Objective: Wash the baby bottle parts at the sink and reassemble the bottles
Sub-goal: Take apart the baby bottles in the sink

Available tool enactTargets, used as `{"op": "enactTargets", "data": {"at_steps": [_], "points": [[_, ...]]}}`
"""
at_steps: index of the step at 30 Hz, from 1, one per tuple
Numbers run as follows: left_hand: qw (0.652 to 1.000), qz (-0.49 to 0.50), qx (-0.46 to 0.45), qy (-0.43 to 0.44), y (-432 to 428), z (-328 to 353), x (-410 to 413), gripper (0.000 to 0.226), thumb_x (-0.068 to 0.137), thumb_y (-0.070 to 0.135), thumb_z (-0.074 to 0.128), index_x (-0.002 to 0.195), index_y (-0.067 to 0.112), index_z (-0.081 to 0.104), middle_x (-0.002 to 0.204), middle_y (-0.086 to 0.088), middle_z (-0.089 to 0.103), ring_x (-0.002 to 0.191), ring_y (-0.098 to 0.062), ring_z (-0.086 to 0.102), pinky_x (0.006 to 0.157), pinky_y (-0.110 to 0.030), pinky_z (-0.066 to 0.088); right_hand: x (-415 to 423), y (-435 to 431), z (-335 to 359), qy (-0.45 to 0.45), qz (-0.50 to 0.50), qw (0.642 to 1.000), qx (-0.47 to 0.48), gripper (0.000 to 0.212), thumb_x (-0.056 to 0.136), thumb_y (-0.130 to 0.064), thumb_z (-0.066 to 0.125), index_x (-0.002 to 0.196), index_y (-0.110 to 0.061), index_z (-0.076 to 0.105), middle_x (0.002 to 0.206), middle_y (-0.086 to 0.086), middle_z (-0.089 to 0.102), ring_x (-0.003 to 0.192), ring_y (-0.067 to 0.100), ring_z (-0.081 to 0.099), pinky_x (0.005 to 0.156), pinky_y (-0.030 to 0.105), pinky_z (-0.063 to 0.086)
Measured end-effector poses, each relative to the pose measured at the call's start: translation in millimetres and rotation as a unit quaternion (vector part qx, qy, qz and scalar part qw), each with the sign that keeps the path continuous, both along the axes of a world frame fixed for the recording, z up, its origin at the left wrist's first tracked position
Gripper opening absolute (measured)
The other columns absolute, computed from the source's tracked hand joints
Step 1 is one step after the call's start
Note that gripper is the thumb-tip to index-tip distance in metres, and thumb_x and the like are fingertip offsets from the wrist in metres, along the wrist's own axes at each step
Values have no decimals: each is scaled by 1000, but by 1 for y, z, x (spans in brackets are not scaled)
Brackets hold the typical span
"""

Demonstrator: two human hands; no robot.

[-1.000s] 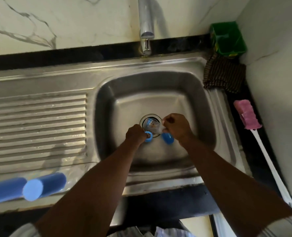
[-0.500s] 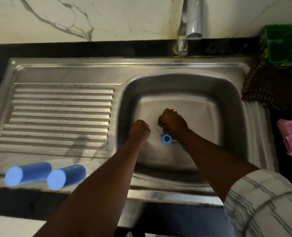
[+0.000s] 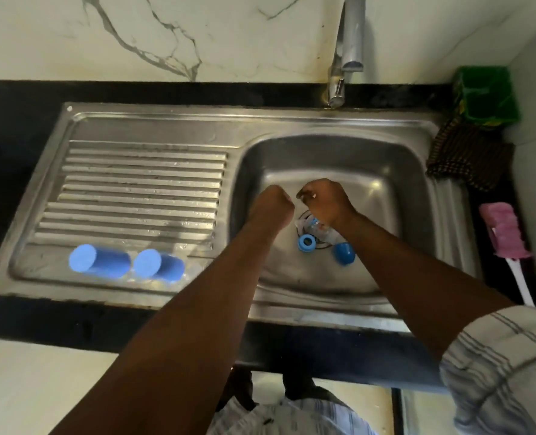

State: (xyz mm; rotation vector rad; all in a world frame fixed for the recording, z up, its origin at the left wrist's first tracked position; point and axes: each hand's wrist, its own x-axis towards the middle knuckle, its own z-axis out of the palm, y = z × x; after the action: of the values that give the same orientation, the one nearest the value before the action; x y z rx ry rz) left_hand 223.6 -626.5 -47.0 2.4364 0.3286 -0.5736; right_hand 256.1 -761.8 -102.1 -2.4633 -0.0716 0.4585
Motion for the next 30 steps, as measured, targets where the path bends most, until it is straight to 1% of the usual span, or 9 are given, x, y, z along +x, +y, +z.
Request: {"op": "enactTargets", "data": {"at_steps": [3, 5, 7, 12, 15, 18, 20, 26, 30], "points": [[997, -45, 36, -50, -1, 31, -8, 22, 98, 10, 49, 109, 1, 66, 103, -11, 67, 104, -30, 66, 75, -33, 48, -28, 17, 36, -19, -24, 998, 48, 19, 93, -9, 57, 94, -6, 76, 99, 11, 75, 91, 23, 66, 79, 27, 48], [994, -58, 48, -77, 5, 46, -16, 20, 98, 12, 50, 111, 3, 63, 108, -14, 66, 105, -29, 64, 74, -29, 43, -53, 29, 54, -18, -49, 996, 70, 20, 91, -7, 54, 83, 3, 70, 89, 19, 73, 84, 32, 66, 77, 37, 51], [991, -75, 35, -106, 8, 65, -26, 19, 98, 13, 52, 111, 5, 62, 113, -14, 66, 106, -30, 63, 76, -30, 44, -73, 37, 64, -12, -77, 993, 90, 19, 89, -6, 57, 81, 7, 68, 83, 20, 72, 83, 34, 65, 74, 37, 47], [982, -117, -12, -149, 27, 118, -53, 21, 97, 23, 60, 111, 11, 70, 104, -6, 71, 96, -23, 68, 86, -36, 56, -109, 69, 80, -4, -96, 980, 175, 27, 79, 1, 66, 67, -24, 65, 59, -20, 66, 65, 10, 61, 70, 35, 48], [976, -128, -60, -168, 55, 152, -65, 25, 93, 35, 66, 105, 14, 72, 90, 0, 70, 85, -17, 65, 84, -33, 53, -132, 98, 99, -13, -42, 973, 225, 38, 77, 6, 61, 81, -31, 68, 80, -17, 72, 75, -3, 63, 78, 27, 50], [972, -117, -91, -181, 87, 172, -75, 28, 94, 33, 66, 100, 7, 71, 72, 0, 64, 65, -16, 61, 73, -34, 53, -151, 127, 115, -23, -10, 959, 282, 43, 77, 13, 59, 106, -18, 69, 103, -4, 71, 88, 2, 64, 83, 18, 49], [971, -106, -98, -192, 106, 177, -79, 27, 92, 32, 66, 98, 6, 71, 75, 1, 66, 71, -21, 67, 74, -37, 56, -158, 140, 121, -31, 3, 954, 297, 48, 75, 7, 63, 117, -15, 66, 112, -2, 69, 100, 11, 63, 85, 18, 50], [972, -72, -108, -196, 162, 170, -88, 16, 88, 28, 66, 97, 16, 72, 93, 2, 71, 90, -19, 70, 87, -43, 58, -167, 172, 121, -63, 82, 970, 219, 71, 75, -29, 85, 138, -23, 54, 134, -12, 59, 121, 2, 54, 103, 21, 41], [971, -64, -118, -198, 186, 162, -95, 15, 89, 22, 65, 99, 14, 74, 95, 2, 72, 95, -21, 69, 90, -43, 57, -170, 190, 117, -102, 78, 980, 155, 50, 76, -29, 83, 122, -20, 63, 116, -6, 67, 106, 12, 61, 90, 25, 45]]}}
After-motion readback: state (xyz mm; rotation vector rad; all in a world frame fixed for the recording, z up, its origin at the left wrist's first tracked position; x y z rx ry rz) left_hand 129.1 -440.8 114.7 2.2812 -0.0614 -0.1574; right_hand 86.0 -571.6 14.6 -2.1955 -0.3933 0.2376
